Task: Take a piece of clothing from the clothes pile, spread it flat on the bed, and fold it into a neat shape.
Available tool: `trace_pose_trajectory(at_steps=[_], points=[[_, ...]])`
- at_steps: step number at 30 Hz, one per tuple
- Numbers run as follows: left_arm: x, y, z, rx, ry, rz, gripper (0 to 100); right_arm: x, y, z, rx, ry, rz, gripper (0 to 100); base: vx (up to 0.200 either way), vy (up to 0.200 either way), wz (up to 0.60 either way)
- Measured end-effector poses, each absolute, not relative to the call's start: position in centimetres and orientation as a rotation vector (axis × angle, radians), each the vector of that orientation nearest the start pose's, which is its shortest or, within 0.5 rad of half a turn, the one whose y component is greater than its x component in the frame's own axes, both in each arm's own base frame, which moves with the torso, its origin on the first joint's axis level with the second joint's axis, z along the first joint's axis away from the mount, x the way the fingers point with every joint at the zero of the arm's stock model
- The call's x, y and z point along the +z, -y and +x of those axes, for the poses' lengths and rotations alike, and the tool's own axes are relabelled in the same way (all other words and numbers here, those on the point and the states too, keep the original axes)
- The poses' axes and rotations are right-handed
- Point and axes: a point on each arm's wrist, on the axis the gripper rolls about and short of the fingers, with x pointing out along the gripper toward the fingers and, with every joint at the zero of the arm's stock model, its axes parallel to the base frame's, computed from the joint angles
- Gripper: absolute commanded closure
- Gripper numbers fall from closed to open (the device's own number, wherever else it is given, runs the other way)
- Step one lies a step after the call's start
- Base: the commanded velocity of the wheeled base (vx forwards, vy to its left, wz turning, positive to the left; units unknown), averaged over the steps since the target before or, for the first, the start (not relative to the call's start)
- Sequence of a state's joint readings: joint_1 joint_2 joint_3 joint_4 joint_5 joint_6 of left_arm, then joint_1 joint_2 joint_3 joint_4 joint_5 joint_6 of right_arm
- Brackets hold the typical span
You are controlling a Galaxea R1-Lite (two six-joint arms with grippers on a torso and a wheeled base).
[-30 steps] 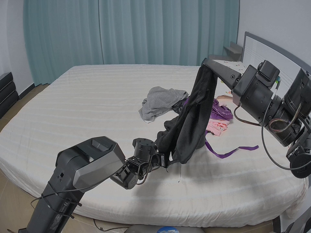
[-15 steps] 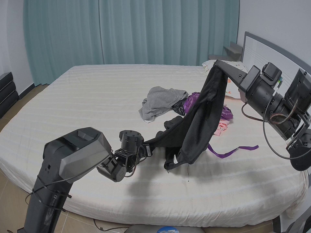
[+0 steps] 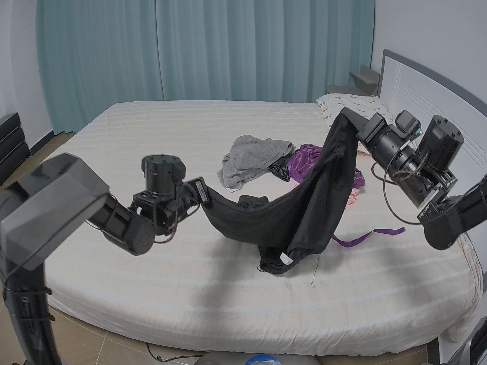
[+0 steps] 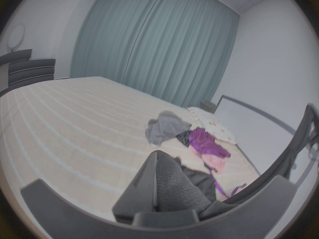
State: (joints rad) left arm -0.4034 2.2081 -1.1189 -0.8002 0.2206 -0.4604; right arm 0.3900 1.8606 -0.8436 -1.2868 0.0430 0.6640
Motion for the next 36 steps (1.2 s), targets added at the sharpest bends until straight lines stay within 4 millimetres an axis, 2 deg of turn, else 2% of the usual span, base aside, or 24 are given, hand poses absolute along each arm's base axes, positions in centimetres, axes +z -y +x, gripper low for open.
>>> trace_pose_trajectory(at_steps=[3, 7, 10, 14, 20, 23, 32, 36], points=[[12.7, 15.4, 38.5, -0.107, -0.264, -0.41, 100, 21.9, -12.7, 32.7, 0.462, 0.204, 0.708, 100, 0.0, 0.0, 0.0], [17.0, 14.1, 37.0, -0.107, -0.197, -0.455, 100, 23.4, -12.3, 33.4, 0.433, 0.278, 0.716, 100, 0.0, 0.0, 0.0], [18.2, 13.4, 35.8, -0.104, -0.181, -0.468, 100, 23.1, -12.2, 33.5, 0.423, 0.268, 0.714, 100, 0.0, 0.0, 0.0], [17.4, 12.8, 34.4, -0.093, -0.203, -0.51, 100, 20.5, -12.2, 33.6, 0.392, 0.18, 0.704, 100, 0.0, 0.0, 0.0], [14.0, 12.5, 32.9, -0.07, -0.295, -0.577, 100, 15.6, -13.0, 33.5, 0.351, 0.014, 0.693, 100, 0.0, 0.0, 0.0], [12.6, 12.6, 32.4, -0.065, -0.322, -0.602, 100, 14.1, -13.3, 33.3, 0.34, -0.04, 0.686, 100, 0.0, 0.0, 0.0], [9.7, 12.8, 30.3, -0.079, -0.366, -0.618, 100, 11.7, -13.3, 32.6, 0.313, -0.13, 0.701, 100, 0.0, 0.0, 0.0], [8.9, 13.3, 29.3, -0.095, -0.392, -0.613, 100, 11.2, -13.3, 32.4, 0.304, -0.152, 0.704, 100, -0.2, 0.0, 0.0]])
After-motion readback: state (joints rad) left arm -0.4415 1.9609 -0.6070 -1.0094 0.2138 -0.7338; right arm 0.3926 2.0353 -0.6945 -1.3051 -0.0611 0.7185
